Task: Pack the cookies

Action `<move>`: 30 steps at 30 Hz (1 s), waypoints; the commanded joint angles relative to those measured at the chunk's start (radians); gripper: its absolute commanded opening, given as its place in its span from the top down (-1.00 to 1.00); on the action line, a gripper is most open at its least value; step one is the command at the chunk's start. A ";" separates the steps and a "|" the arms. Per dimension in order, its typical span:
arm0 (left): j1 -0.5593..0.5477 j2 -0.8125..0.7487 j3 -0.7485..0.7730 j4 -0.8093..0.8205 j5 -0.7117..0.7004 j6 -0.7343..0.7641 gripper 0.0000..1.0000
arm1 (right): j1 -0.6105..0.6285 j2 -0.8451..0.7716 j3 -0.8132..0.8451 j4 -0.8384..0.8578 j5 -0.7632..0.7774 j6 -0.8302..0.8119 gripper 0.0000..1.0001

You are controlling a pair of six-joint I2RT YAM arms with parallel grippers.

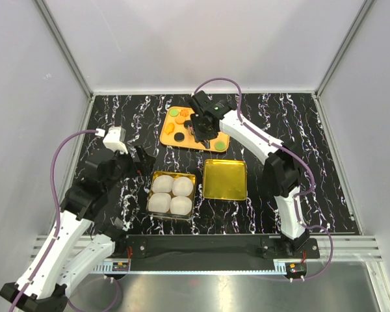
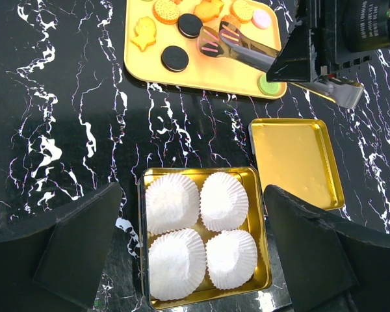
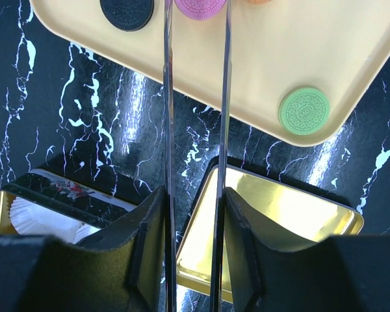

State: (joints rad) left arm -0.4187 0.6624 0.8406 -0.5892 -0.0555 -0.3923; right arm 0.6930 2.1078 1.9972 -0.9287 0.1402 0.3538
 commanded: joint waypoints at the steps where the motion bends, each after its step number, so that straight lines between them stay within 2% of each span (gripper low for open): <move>1: 0.006 -0.009 0.003 0.037 0.013 0.000 -0.98 | -0.004 -0.075 0.046 0.007 0.022 -0.015 0.13; 10: 0.006 -0.007 0.005 0.034 0.011 0.000 -0.98 | -0.001 -0.126 0.005 0.011 -0.033 0.005 0.13; 19: 0.006 -0.009 0.005 0.031 -0.001 0.000 -0.98 | 0.008 -0.258 -0.106 0.027 -0.117 0.017 0.13; 30: 0.009 -0.004 0.008 0.023 -0.032 0.001 -0.98 | 0.120 -0.396 -0.205 0.013 -0.159 0.045 0.12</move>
State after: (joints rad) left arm -0.4168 0.6624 0.8406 -0.5903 -0.0631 -0.3923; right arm 0.7658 1.7863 1.8091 -0.9264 0.0135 0.3794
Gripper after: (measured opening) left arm 0.988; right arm 0.447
